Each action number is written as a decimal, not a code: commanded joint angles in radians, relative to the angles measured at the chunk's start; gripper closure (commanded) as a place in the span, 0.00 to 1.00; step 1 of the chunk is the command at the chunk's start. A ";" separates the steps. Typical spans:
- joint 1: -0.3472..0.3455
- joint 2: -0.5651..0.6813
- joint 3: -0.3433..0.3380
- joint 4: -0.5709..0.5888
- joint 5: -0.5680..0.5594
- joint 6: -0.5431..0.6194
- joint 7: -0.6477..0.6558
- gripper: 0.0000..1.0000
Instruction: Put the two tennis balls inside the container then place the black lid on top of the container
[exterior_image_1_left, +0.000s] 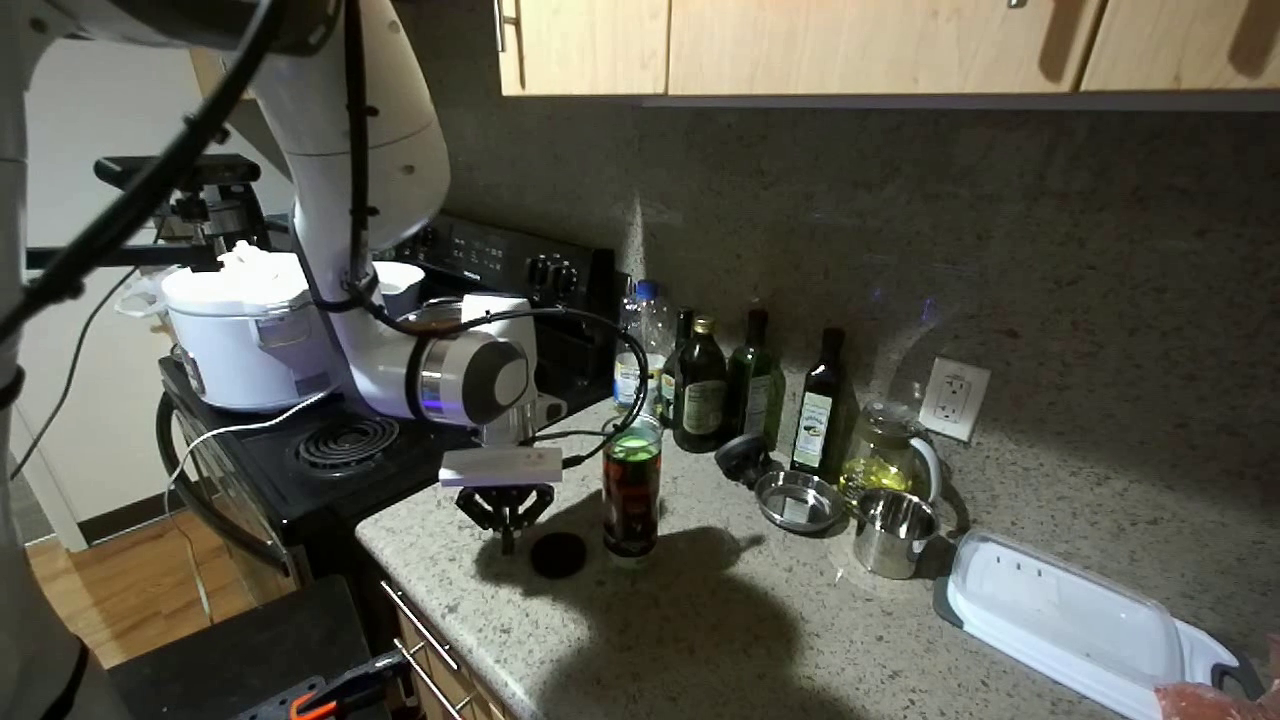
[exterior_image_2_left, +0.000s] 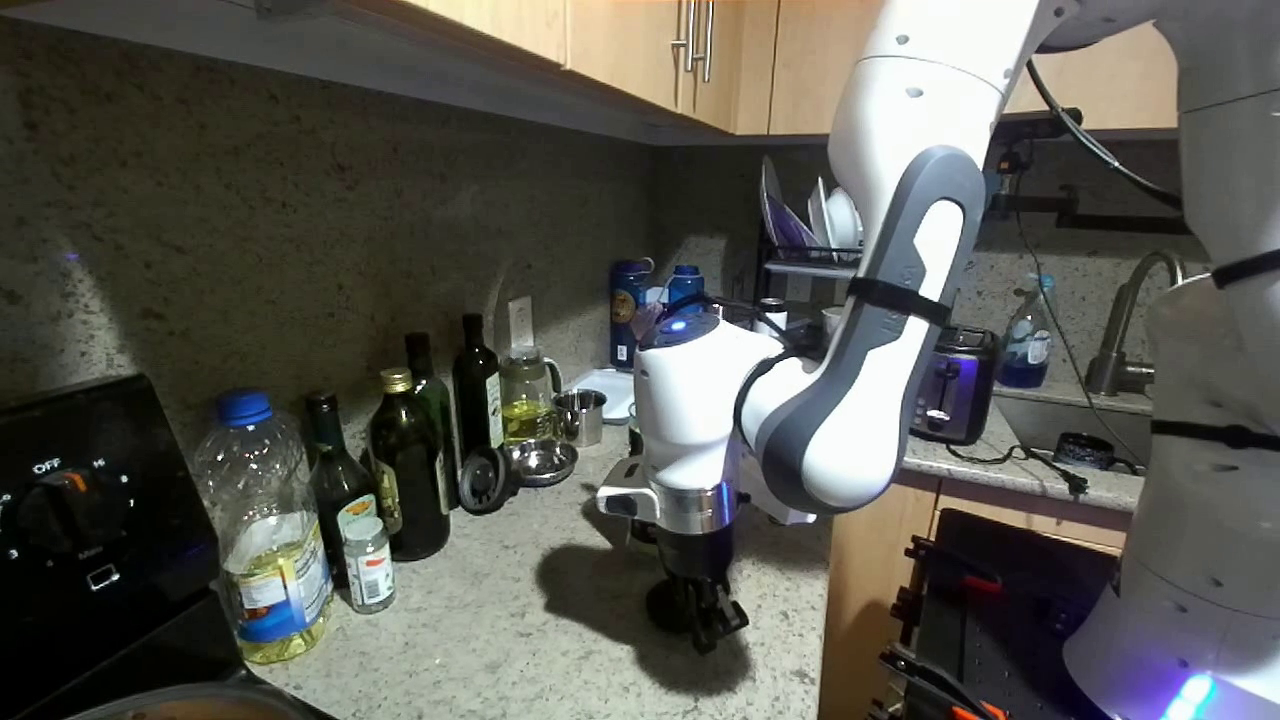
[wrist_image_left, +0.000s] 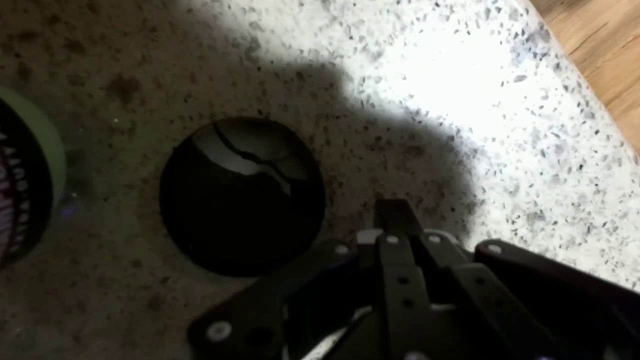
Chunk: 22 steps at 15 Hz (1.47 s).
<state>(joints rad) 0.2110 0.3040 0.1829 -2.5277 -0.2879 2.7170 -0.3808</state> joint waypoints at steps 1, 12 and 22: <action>0.003 0.025 -0.002 0.018 -0.026 0.014 0.037 0.99; 0.036 0.005 -0.014 0.031 -0.096 0.001 0.126 0.55; 0.105 -0.077 -0.011 0.031 -0.183 -0.012 0.187 0.70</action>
<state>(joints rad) 0.2720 0.2899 0.1810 -2.4883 -0.4069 2.7170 -0.2666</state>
